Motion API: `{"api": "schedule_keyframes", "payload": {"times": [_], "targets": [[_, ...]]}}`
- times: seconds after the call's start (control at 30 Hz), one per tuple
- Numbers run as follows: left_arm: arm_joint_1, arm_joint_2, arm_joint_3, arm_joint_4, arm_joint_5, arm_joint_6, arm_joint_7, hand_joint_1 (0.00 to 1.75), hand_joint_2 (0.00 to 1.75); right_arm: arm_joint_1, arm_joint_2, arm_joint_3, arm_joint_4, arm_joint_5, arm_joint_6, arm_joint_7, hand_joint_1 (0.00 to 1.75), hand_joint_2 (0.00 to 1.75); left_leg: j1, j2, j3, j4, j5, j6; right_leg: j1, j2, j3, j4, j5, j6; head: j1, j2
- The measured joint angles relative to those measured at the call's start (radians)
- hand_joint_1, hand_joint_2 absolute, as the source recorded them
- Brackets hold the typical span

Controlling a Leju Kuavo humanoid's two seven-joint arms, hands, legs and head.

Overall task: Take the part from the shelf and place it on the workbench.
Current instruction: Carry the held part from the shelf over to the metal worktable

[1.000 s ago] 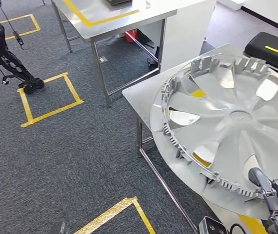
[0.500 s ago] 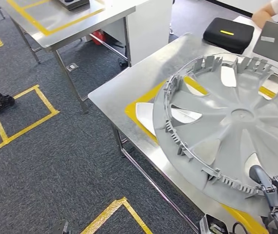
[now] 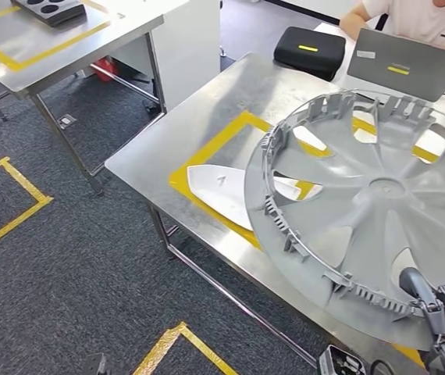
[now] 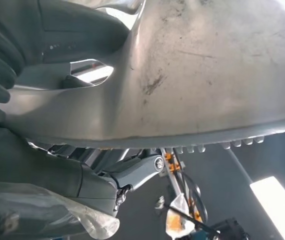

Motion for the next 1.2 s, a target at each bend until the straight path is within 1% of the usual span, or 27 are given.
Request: {"api": "schedule_keyframes", "payload": {"times": [0.03, 0.07, 0.1, 0.13, 0.17, 0.23, 0.3, 0.33, 0.4, 0.47, 0.53, 0.57, 0.6, 0.63, 0.67, 0.7, 0.77, 0.83, 0.87, 0.9, 0.93, 0.97, 1.03, 1.1, 1.13, 1.17, 1.2], "targets": [[0.002, 0.0, 0.0, 0.0, 0.0, 0.0, 0.0, 0.0, 0.0, -0.001, 0.0, 0.0, 0.0, 0.0, 0.0, 0.0, 1.75, 1.75, -0.001, 0.014, -0.001, -0.001, 0.0, 0.002, 0.0, -0.025, -0.029, 0.065, -0.035, 0.004, 0.003, 0.0], [0.004, 0.0, 0.0, 0.0, 0.0, 0.0, 0.0, 0.0, 0.0, -0.002, 0.0, 0.0, 0.0, 0.0, 0.0, 0.0, 1.75, 1.75, -0.002, 0.029, -0.001, 0.0, 0.0, 0.003, -0.001, -0.035, -0.059, 0.131, -0.063, 0.008, 0.004, 0.0], [0.005, 0.0, 0.0, 0.0, 0.0, 0.0, 0.0, 0.0, 0.0, -0.002, 0.0, 0.0, 0.0, 0.0, 0.0, 0.0, 1.75, 1.75, -0.002, 0.044, -0.002, 0.0, -0.001, 0.003, -0.002, -0.04, -0.079, 0.177, -0.077, 0.012, 0.004, 0.0], [0.005, -0.001, 0.0, 0.0, -0.001, 0.0, 0.0, 0.0, 0.0, -0.002, 0.0, 0.0, 0.0, 0.0, 0.0, 0.0, 1.75, 1.75, -0.002, 0.058, -0.001, 0.0, -0.002, 0.002, -0.004, -0.043, -0.082, 0.188, -0.072, 0.015, 0.004, 0.0], [0.005, -0.002, 0.0, 0.0, -0.001, 0.0, 0.0, 0.0, 0.0, -0.002, 0.0, 0.0, 0.0, 0.0, 0.0, 0.0, 1.75, 1.75, -0.002, 0.071, 0.0, 0.0, -0.003, 0.001, -0.005, -0.049, -0.063, 0.156, -0.05, 0.018, 0.004, 0.0], [0.003, -0.003, 0.0, 0.0, -0.001, 0.0, 0.0, 0.0, 0.0, -0.002, 0.0, -0.001, 0.0, 0.0, 0.0, 0.0, 1.75, 1.75, -0.004, 0.093, 0.004, 0.002, -0.008, -0.006, -0.005, -0.087, 0.017, 0.014, 0.008, 0.019, 0.004, 0.0], [0.002, -0.004, 0.0, 0.0, -0.001, 0.0, 0.0, 0.0, 0.0, -0.003, 0.0, 0.0, 0.0, 0.0, 0.0, -0.001, 1.75, 1.75, -0.01, 0.111, 0.009, 0.005, -0.014, -0.016, -0.001, -0.118, 0.075, -0.086, 0.034, 0.009, 0.003, 0.0], [0.001, -0.004, 0.0, 0.0, -0.001, 0.001, 0.0, 0.0, 0.0, -0.003, 0.0, 0.0, 0.0, 0.0, 0.0, -0.001, 1.75, 1.75, -0.012, 0.119, 0.01, 0.007, -0.015, -0.02, 0.001, -0.12, 0.081, -0.097, 0.032, 0.003, 0.003, 0.0], [-0.001, -0.004, 0.0, 0.0, -0.001, 0.002, 0.0, 0.0, 0.0, -0.002, 0.0, -0.001, 0.0, 0.0, 0.0, 0.001, 1.75, 1.75, -0.011, 0.132, 0.013, 0.009, -0.019, -0.029, 0.001, -0.097, 0.079, -0.096, 0.036, -0.009, 0.002, 0.0], [-0.002, -0.005, 0.0, 0.0, -0.001, 0.002, 0.0, 0.0, 0.0, -0.002, 0.0, -0.001, 0.0, 0.0, 0.0, 0.001, 1.75, 1.75, -0.005, 0.096, 0.003, 0.044, -0.048, -0.038, -0.002, -0.076, 0.079, -0.098, 0.04, -0.021, -0.001, 0.0], [0.0, -0.005, 0.0, 0.0, -0.002, 0.003, 0.0, 0.0, 0.0, -0.002, 0.0, 0.0, 0.0, 0.0, 0.0, 0.001, 1.75, 1.75, -0.002, 0.042, -0.045, 0.158, -0.112, -0.044, -0.004, -0.054, 0.079, -0.099, 0.043, -0.03, -0.005, 0.0], [0.003, -0.005, 0.0, 0.0, -0.003, 0.003, 0.0, 0.0, 0.0, -0.002, 0.0, 0.0, 0.0, 0.001, 0.0, 0.001, 1.75, 1.75, -0.002, 0.032, -0.078, 0.228, -0.141, -0.044, -0.003, -0.042, 0.078, -0.099, 0.044, -0.032, -0.006, 0.0], [0.006, -0.005, 0.0, 0.0, -0.003, 0.003, 0.0, 0.0, 0.0, -0.002, 0.0, 0.0, 0.0, 0.001, 0.0, 0.001, 1.75, 1.75, -0.002, 0.029, -0.105, 0.283, -0.157, -0.044, -0.002, -0.028, 0.078, -0.098, 0.044, -0.033, -0.006, 0.0], [0.009, -0.006, 0.0, 0.0, -0.004, 0.003, 0.001, 0.0, 0.0, -0.002, 0.0, 0.0, 0.0, 0.001, 0.0, 0.001, 1.75, 1.75, -0.002, 0.028, -0.119, 0.307, -0.154, -0.042, -0.001, -0.014, 0.079, -0.097, 0.044, -0.034, -0.006, 0.0], [0.01, -0.006, -0.001, 0.0, -0.006, 0.003, 0.001, 0.0, 0.0, -0.001, 0.0, 0.0, 0.0, 0.001, 0.0, 0.001, 1.75, 1.75, -0.002, 0.026, -0.116, 0.291, -0.131, -0.039, 0.0, 0.0, 0.079, -0.096, 0.044, -0.034, -0.006, 0.0], [0.01, -0.006, -0.001, 0.0, -0.007, 0.003, 0.001, 0.0, 0.0, -0.001, 0.0, 0.0, 0.0, 0.001, 0.0, 0.0, 1.75, 1.75, -0.002, 0.019, -0.098, 0.24, -0.093, -0.035, 0.0, 0.014, 0.08, -0.095, 0.044, -0.033, -0.006, 0.0], [0.01, -0.005, -0.001, 0.0, -0.01, 0.004, 0.001, 0.0, 0.0, -0.001, 0.0, 0.0, 0.0, 0.001, 0.0, 0.0, 1.75, 1.75, 0.001, -0.028, -0.046, 0.107, -0.024, -0.026, 0.001, 0.038, 0.078, -0.091, 0.043, -0.031, -0.005, 0.0], [0.009, -0.003, -0.001, 0.0, -0.011, 0.006, 0.001, 0.0, 0.0, -0.002, 0.0, 0.0, 0.0, 0.001, 0.0, 0.0, 1.75, 1.75, 0.002, -0.07, -0.019, 0.037, -0.004, -0.021, -0.003, 0.061, 0.069, -0.087, 0.044, -0.022, -0.005, 0.0], [0.009, -0.002, -0.001, 0.0, -0.012, 0.007, 0.001, 0.0, 0.0, -0.002, 0.0, 0.0, 0.0, 0.001, 0.0, 0.0, 1.75, 1.75, 0.001, -0.073, -0.017, 0.029, -0.007, -0.02, -0.005, 0.073, 0.063, -0.087, 0.046, -0.015, -0.005, 0.0], [0.008, -0.004, -0.001, 0.0, -0.013, 0.008, 0.001, 0.0, 0.0, -0.001, 0.0, 0.0, 0.0, 0.001, 0.0, 0.0, 1.75, 1.75, 0.001, -0.061, -0.016, 0.025, -0.005, -0.018, -0.008, 0.083, 0.057, -0.089, 0.049, -0.008, -0.005, 0.0], [0.006, -0.004, -0.001, 0.0, -0.014, 0.009, 0.001, 0.0, 0.0, 0.0, 0.0, 0.0, 0.0, 0.0, 0.0, 0.0, 1.75, 1.75, 0.002, -0.048, -0.015, 0.02, -0.002, -0.014, -0.008, 0.075, 0.05, -0.086, 0.047, -0.001, -0.004, 0.0], [0.004, -0.004, -0.002, 0.0, -0.014, 0.01, 0.001, 0.0, 0.0, 0.001, 0.0, 0.0, 0.001, 0.0, 0.0, 0.0, 1.75, 1.75, 0.004, -0.034, -0.014, 0.015, 0.001, -0.009, -0.006, 0.053, 0.039, -0.071, 0.035, 0.004, -0.001, 0.0], [0.004, -0.004, -0.002, 0.0, -0.016, 0.011, 0.001, 0.0, 0.0, -0.002, 0.0, 0.0, 0.002, 0.0, 0.0, 0.0, 1.75, 1.75, 0.004, -0.005, -0.013, 0.008, 0.005, -0.001, -0.003, -0.012, -0.004, 0.017, -0.019, 0.011, 0.005, 0.0], [0.007, -0.006, -0.003, 0.0, -0.018, 0.011, 0.001, 0.0, 0.0, -0.004, 0.0, 0.0, 0.004, 0.0, 0.0, 0.0, 1.75, 1.75, 0.002, 0.025, -0.014, 0.009, 0.004, 0.001, -0.003, -0.039, -0.062, 0.144, -0.078, 0.018, 0.007, 0.0], [0.008, -0.006, -0.004, 0.0, -0.019, 0.011, 0.001, 0.0, 0.0, -0.004, 0.0, 0.0, 0.004, 0.0, 0.0, 0.0, 1.75, 1.75, 0.002, 0.04, -0.014, 0.009, 0.004, 0.001, -0.004, -0.043, -0.078, 0.179, -0.085, 0.02, 0.007, 0.0], [0.008, -0.007, -0.006, 0.0, -0.019, 0.011, 0.001, 0.0, 0.0, -0.004, 0.0, 0.0, 0.005, 0.0, 0.0, 0.0, 1.75, 1.75, 0.002, 0.054, -0.013, 0.009, 0.002, 0.0, -0.005, -0.046, -0.075, 0.178, -0.075, 0.022, 0.007, 0.0], [0.008, -0.008, -0.008, 0.0, -0.02, 0.011, 0.001, 0.0, 0.0, -0.004, 0.0, 0.0, 0.006, 0.0, 0.0, 0.0, 1.75, 1.75, 0.002, 0.067, -0.012, 0.009, 0.001, -0.001, -0.006, -0.052, -0.05, 0.134, -0.047, 0.022, 0.007, 0.0]]}}
